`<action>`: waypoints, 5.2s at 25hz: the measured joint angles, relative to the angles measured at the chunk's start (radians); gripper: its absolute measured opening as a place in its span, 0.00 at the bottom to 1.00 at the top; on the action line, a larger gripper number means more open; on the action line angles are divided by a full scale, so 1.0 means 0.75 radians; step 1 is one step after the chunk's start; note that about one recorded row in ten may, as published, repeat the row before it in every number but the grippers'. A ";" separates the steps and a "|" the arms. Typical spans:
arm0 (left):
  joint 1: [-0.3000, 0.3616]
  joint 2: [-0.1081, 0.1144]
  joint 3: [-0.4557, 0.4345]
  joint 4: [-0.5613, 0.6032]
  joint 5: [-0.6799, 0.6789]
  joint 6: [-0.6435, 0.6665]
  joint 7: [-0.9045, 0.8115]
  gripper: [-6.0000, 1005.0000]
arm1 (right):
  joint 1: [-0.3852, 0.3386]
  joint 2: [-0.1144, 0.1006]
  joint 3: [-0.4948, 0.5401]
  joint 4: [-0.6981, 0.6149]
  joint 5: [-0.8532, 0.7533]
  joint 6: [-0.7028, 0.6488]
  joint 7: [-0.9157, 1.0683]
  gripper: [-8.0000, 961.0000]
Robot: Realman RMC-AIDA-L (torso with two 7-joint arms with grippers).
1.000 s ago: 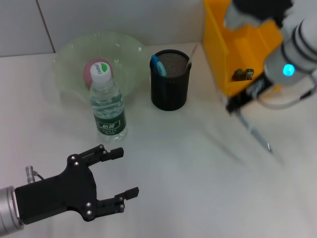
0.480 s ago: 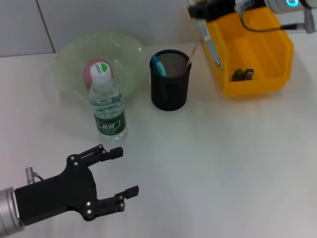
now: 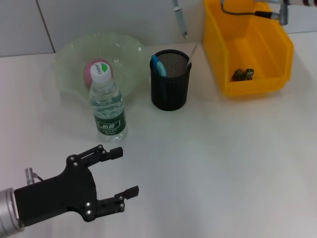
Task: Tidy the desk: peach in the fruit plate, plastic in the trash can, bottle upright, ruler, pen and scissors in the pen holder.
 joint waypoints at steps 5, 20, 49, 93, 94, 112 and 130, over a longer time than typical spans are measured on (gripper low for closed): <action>0.000 0.000 0.000 0.000 0.000 0.002 0.000 0.80 | -0.010 0.000 0.009 0.107 0.211 0.016 -0.231 0.19; -0.008 0.002 0.000 0.000 -0.002 0.004 -0.019 0.80 | -0.024 0.002 0.006 0.281 0.418 0.046 -0.521 0.19; -0.004 0.002 0.000 0.000 -0.002 0.020 -0.037 0.80 | -0.004 0.003 -0.026 0.696 0.911 0.028 -1.193 0.19; -0.008 0.004 -0.019 0.000 -0.002 0.047 -0.050 0.80 | 0.004 0.008 -0.041 0.879 1.087 0.012 -1.432 0.49; -0.008 0.004 -0.021 0.000 -0.002 0.047 -0.050 0.80 | -0.003 0.007 -0.041 0.877 1.087 0.002 -1.424 0.53; 0.004 0.006 -0.049 0.000 -0.002 0.076 -0.088 0.80 | -0.291 -0.032 -0.019 0.500 1.058 -0.354 -1.127 0.86; -0.020 0.010 -0.064 -0.002 0.035 0.066 -0.217 0.80 | -0.342 -0.117 0.590 0.481 0.262 -1.041 -0.915 0.86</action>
